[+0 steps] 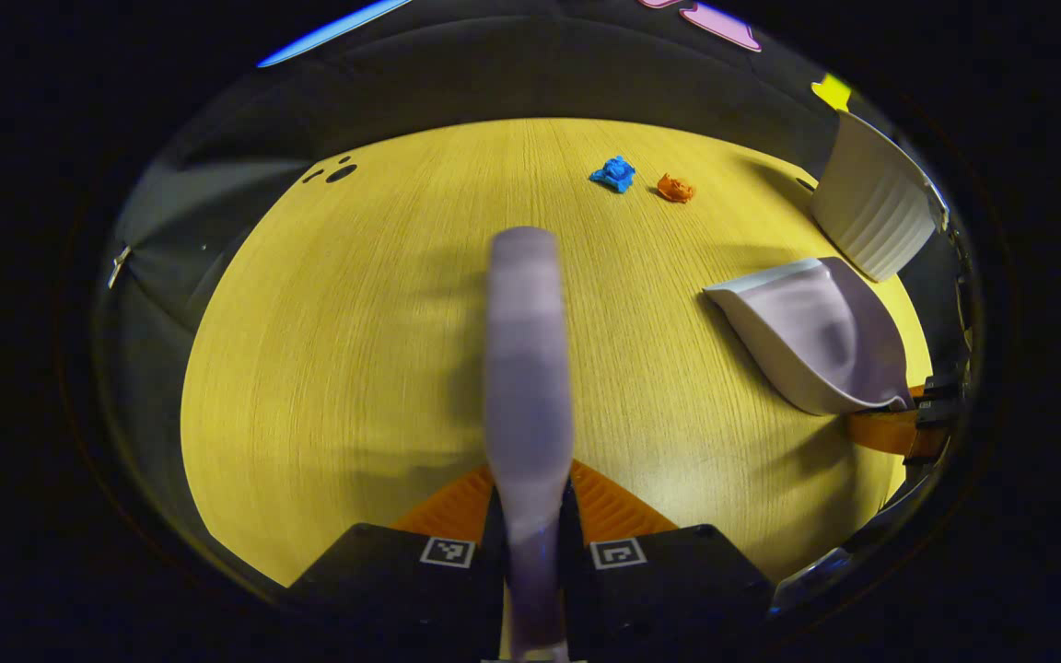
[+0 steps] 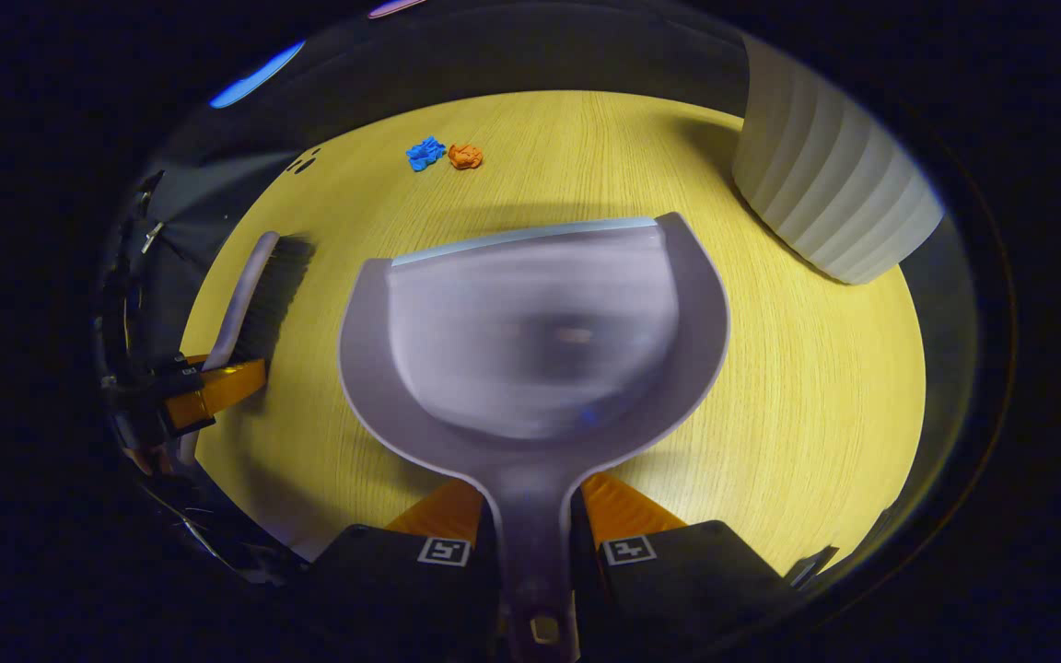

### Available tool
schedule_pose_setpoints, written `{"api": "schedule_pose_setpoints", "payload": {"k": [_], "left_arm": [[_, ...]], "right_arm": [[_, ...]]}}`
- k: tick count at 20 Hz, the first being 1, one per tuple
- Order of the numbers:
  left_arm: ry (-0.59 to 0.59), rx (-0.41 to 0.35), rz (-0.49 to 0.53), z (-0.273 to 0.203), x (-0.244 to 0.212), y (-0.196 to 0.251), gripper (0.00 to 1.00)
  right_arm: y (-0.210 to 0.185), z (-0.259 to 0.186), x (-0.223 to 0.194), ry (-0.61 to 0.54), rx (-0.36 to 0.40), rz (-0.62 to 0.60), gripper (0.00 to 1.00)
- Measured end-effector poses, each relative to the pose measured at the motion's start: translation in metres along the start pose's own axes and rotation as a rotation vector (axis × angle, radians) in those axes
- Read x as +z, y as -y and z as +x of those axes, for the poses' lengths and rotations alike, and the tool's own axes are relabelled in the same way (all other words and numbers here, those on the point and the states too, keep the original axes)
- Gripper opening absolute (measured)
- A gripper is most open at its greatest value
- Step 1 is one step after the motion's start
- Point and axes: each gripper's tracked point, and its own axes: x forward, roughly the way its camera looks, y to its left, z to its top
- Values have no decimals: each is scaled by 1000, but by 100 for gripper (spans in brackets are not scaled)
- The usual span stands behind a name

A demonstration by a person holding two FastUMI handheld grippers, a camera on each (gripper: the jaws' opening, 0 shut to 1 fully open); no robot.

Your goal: Pick up the small broom and dustpan from the desktop, sweep the trash into the dustpan with the broom, and then empty the trash into the garbage bin.

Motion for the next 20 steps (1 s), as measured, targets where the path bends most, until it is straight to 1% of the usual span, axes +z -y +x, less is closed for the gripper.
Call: {"api": "schedule_pose_setpoints", "payload": {"k": [2,3,4,6,7,10,11,12,13,15,17,18,19,20], "left_arm": [[25,-11,24,0,1,0,29],[31,-20,26,-1,0,0,28],[31,-23,23,-2,0,-2,27],[41,-4,34,-7,3,-10,24],[59,1,41,-11,9,-14,25],[90,-31,9,-23,36,-21,25],[89,-24,18,-26,42,-26,24],[93,-14,38,-28,51,-32,24],[100,-17,60,-30,63,-35,24],[106,-50,87,-28,90,-37,24],[111,-44,140,-22,116,-49,24],[109,-49,155,-17,126,-49,24],[104,-50,191,-10,140,-51,24],[105,-35,260,-3,153,-56,24]], "right_arm": [[0,0,-1,3,-4,4,37],[0,0,-1,3,-4,2,33],[0,0,0,2,-3,2,37],[0,-1,-2,-8,0,2,37],[0,-1,-3,-15,-1,-5,37],[1,-2,2,-5,1,-48,37],[2,-3,4,3,-2,-63,37],[2,-5,7,9,-4,-78,37],[2,-8,9,7,-5,-93,37],[0,-10,14,12,-1,-117,36],[0,-12,16,14,3,-128,37],[-1,-14,18,13,7,-131,41],[-1,-17,19,11,12,-134,41],[1,-23,20,8,16,-140,36]]}}
